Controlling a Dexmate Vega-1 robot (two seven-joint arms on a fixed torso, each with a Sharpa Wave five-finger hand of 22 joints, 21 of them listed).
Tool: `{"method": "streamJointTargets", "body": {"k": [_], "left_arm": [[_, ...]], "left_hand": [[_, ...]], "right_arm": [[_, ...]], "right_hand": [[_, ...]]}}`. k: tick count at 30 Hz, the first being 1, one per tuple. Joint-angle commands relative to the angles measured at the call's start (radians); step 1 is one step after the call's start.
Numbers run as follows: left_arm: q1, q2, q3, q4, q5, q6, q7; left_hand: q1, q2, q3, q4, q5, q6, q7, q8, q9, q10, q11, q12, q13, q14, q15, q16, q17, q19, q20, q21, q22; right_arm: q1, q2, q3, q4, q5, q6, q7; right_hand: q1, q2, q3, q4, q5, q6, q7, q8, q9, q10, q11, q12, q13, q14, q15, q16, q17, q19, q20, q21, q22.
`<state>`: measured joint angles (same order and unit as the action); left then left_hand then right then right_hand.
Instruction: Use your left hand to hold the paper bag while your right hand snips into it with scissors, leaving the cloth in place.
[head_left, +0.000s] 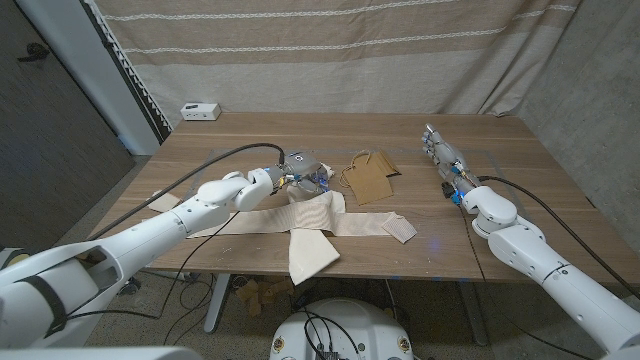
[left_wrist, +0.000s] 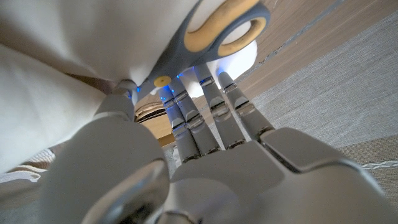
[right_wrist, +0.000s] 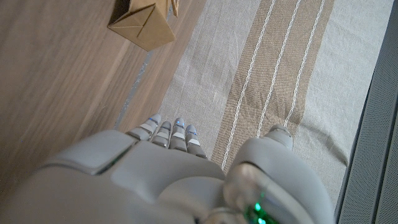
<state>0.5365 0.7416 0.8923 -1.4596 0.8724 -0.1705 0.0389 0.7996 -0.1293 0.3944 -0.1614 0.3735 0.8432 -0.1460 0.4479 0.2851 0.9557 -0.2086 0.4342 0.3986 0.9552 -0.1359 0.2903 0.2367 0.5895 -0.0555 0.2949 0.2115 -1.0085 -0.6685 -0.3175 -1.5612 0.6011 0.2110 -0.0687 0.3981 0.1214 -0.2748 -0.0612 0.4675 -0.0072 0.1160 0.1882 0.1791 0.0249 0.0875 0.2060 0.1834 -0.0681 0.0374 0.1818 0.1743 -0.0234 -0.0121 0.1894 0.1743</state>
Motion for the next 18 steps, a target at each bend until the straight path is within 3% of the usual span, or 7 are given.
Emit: {"method": "streamJointTargets", "body": {"k": [1, 4, 12, 18], "left_arm": [[-0.004, -0.005, 0.019, 0.016, -0.001, -0.003, -0.033], [-0.005, -0.005, 0.022, 0.015, 0.0, -0.001, -0.045], [-0.009, -0.01, 0.031, 0.015, -0.005, 0.002, -0.079], [-0.005, -0.015, 0.023, 0.016, -0.028, 0.008, -0.084]], "left_hand": [[0.053, 0.009, 0.038, -0.009, -0.007, 0.015, 0.004, 0.008, 0.004, 0.018, -0.001, 0.013, 0.009, 0.031, -0.095, -0.014, -0.003, 0.011, -0.142, 0.012, 0.008], [0.111, 0.018, 0.084, -0.013, -0.02, 0.011, -0.005, 0.005, 0.002, 0.017, -0.001, 0.013, 0.017, 0.054, -0.098, -0.03, -0.008, 0.01, -0.139, 0.021, 0.016], [0.156, 0.016, 0.12, -0.014, -0.037, -0.005, -0.027, 0.0, 0.002, 0.002, -0.003, 0.008, 0.024, 0.085, -0.098, -0.038, -0.009, 0.009, -0.137, 0.029, 0.022], [0.25, 0.014, 0.208, -0.009, -0.101, 0.013, -0.031, 0.021, 0.012, 0.027, -0.003, 0.029, 0.057, 0.214, -0.104, -0.04, -0.001, 0.018, -0.131, 0.069, 0.044]], "right_arm": [[-0.005, -0.008, 0.004, -0.012, -0.003, -0.005, -0.004], [-0.006, -0.006, 0.005, -0.015, 0.002, -0.009, -0.005], [-0.007, -0.007, 0.004, -0.012, 0.004, -0.008, 0.0], [-0.013, -0.009, 0.01, -0.014, 0.009, -0.008, -0.003]], "right_hand": [[0.004, 0.003, 0.003, 0.003, 0.005, -0.001, 0.002, 0.004, 0.005, -0.002, -0.002, 0.006, 0.002, -0.003, -0.004, -0.001, 0.002, -0.002, 0.005, 0.003, 0.002], [0.004, 0.003, 0.003, 0.003, 0.005, -0.001, 0.003, 0.004, 0.005, -0.001, -0.001, 0.006, 0.002, -0.003, -0.003, -0.001, 0.002, -0.002, 0.006, 0.003, 0.002], [0.004, 0.004, 0.003, 0.003, 0.005, -0.002, 0.003, 0.003, 0.005, -0.002, -0.002, 0.006, 0.002, -0.003, -0.003, -0.001, 0.002, 0.0, 0.008, 0.004, 0.002], [0.004, 0.004, 0.003, 0.003, 0.005, -0.002, 0.003, 0.003, 0.005, -0.003, -0.004, 0.006, 0.002, -0.003, -0.003, -0.001, 0.002, 0.0, 0.011, 0.004, 0.002]]}}
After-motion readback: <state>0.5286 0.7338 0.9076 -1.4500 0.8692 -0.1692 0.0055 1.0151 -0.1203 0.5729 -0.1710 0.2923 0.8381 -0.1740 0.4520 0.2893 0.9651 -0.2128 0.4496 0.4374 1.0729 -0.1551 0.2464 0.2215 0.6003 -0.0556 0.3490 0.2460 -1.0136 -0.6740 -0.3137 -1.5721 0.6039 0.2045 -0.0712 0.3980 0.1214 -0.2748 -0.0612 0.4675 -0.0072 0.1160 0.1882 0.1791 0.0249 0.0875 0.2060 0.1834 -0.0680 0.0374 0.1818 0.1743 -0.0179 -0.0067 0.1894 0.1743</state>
